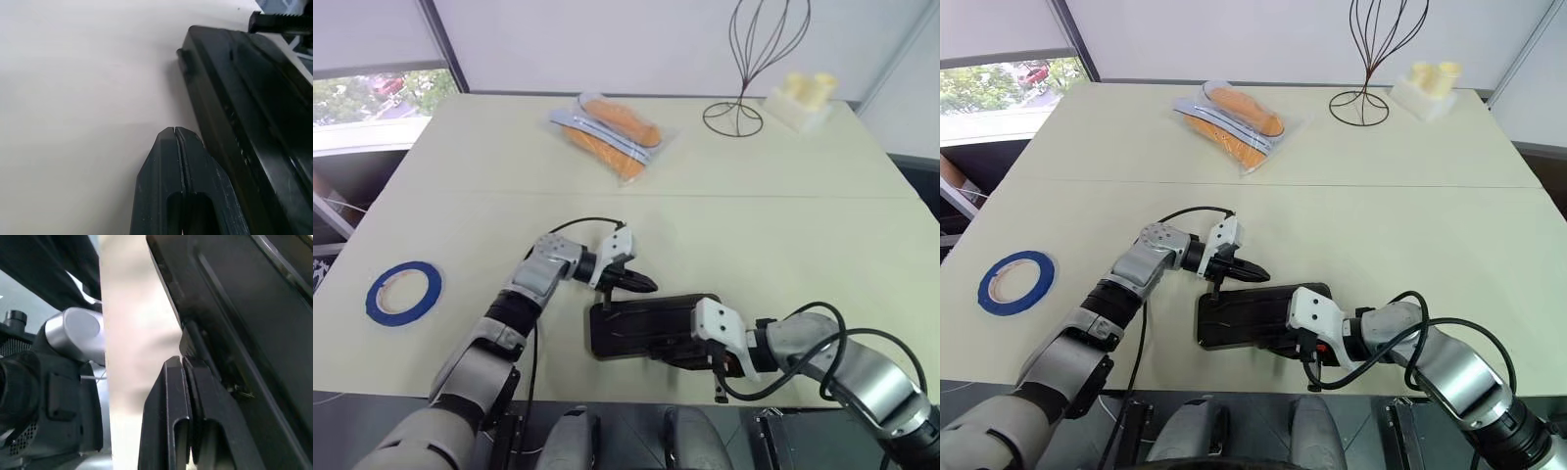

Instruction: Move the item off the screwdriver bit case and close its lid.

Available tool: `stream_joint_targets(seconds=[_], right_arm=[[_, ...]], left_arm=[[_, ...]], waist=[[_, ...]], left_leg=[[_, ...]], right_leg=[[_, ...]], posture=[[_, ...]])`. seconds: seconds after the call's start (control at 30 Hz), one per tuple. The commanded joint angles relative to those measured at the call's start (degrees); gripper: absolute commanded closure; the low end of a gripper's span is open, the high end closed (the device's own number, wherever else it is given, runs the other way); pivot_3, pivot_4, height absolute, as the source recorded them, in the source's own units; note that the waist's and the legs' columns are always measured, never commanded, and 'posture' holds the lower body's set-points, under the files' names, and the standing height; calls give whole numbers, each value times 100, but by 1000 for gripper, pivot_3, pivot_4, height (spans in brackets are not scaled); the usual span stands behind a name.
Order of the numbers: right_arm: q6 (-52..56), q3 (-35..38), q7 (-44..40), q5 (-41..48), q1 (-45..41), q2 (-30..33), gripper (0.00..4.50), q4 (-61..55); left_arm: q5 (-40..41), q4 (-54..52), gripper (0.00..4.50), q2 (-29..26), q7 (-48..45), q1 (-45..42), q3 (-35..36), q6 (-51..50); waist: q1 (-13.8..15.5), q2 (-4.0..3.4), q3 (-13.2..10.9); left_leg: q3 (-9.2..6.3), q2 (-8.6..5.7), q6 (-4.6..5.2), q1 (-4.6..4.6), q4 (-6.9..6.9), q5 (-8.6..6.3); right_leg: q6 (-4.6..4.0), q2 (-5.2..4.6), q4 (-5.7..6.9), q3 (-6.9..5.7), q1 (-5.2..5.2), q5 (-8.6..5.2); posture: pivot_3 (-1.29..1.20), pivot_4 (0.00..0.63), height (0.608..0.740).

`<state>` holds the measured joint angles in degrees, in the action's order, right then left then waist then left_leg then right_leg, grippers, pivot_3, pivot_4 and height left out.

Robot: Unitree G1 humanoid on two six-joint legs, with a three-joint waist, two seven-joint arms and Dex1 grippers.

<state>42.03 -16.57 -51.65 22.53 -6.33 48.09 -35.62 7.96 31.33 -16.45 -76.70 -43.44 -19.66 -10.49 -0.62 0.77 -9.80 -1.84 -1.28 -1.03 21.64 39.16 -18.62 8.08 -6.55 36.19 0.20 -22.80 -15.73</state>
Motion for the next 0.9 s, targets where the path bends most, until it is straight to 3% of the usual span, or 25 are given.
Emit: stream_joint_targets(seconds=[0.03, 0.9], right_arm=[[-152, -31, 223, -233, 80, -66, 4441, -137], [-717, -275, 1221, -1576, 229, -699, 4441, 56]], left_arm=[[-69, -169, 4500, 18, -80, 80, -84, 57], [-387, 91, 4500, 49, -334, 405, -347, 305]], waist=[[1, 0, 0], [-29, 7, 15]], left_leg=[[0, 0, 0, 0, 0, 0], [-1, 5, 0, -31, 2, 0]], right_leg=[[0, 0, 0, 0, 0, 0], [-1, 8, 4, 0, 25, 0]], posture=[[0, 150, 740], [0, 150, 740]])
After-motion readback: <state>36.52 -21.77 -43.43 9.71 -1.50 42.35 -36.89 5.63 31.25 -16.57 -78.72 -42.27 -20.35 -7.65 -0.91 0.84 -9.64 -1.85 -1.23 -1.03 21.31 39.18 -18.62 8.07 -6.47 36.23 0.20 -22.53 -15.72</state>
